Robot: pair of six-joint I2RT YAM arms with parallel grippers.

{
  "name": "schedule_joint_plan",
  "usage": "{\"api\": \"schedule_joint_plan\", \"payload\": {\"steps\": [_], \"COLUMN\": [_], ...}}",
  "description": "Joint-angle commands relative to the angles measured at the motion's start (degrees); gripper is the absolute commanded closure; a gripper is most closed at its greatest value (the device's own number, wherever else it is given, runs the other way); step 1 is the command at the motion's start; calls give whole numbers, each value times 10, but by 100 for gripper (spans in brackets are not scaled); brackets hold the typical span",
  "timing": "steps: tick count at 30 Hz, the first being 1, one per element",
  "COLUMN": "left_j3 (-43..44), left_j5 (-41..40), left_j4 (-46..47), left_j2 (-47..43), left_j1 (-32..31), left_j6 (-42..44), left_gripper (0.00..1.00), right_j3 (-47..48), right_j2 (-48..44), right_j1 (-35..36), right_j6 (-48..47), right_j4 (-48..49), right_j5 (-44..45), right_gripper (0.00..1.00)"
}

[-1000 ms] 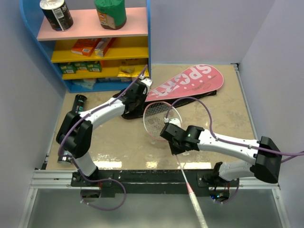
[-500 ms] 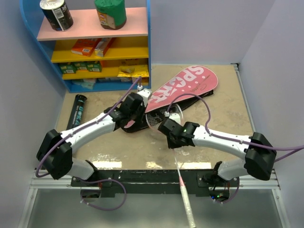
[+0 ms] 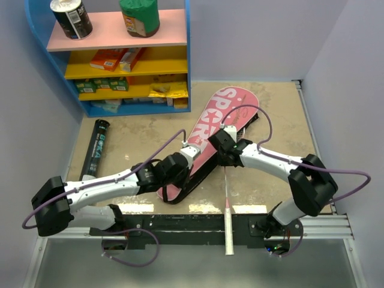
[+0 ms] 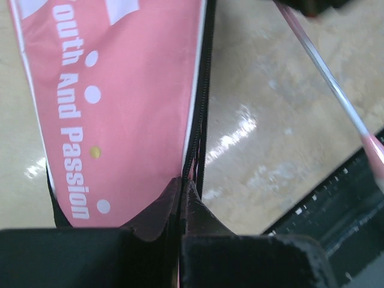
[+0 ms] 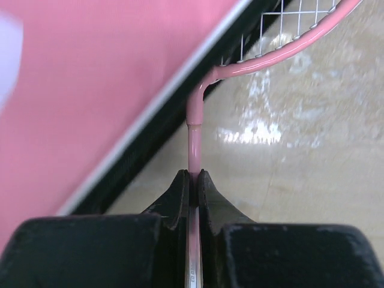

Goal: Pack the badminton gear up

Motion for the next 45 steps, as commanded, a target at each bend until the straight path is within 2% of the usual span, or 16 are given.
{"api": "schedule_joint_plan", "payload": {"steps": [1,6,11,17,18,20,21,24,29,35,40,45], "left_j3": [-27,-41,-46,-37,-34,-31,-29,-25,-14,1,14,26], "left_j5": [-5,-25,-27,-31,-32,-36,-37,-46,-53,-51,-51,-51], "left_j4": [15,13,19,27,27,27,27,26,34,55,63,71], "left_j2": [-33,-35,-21,-14,-14,-12,-12,-7,11,41,56,65], "left_j1": [-58,-105,-113,-114,-115,-114,-114,-114,-114,-114,-114,-114], "left_j6": [-73,-109,-112,-108,-108,-106,-105,-102,-88,-76,-66,-61], "left_gripper": [100,100,100,100,100,100,100,100,100,100,100,100], "right_j3": [38,54,93,138,136,127,118,97,61,6,-53,-51], "right_j2": [20,61,110,160,162,157,155,132,74,-24,-100,-119], "right_j1": [-42,-86,-117,-118,-118,-117,-118,-117,-117,-111,-107,-40], "right_j6": [-69,-119,-152,-178,-179,-178,-176,-176,-164,-146,-142,-101], "right_j4": [121,198,254,291,298,303,299,276,209,70,10,-1], "right_j5": [32,21,-32,-162,-174,-194,-194,-192,-178,-183,-256,-323], "right_gripper": [100,100,100,100,97,81,67,56,52,50,48,45]}}
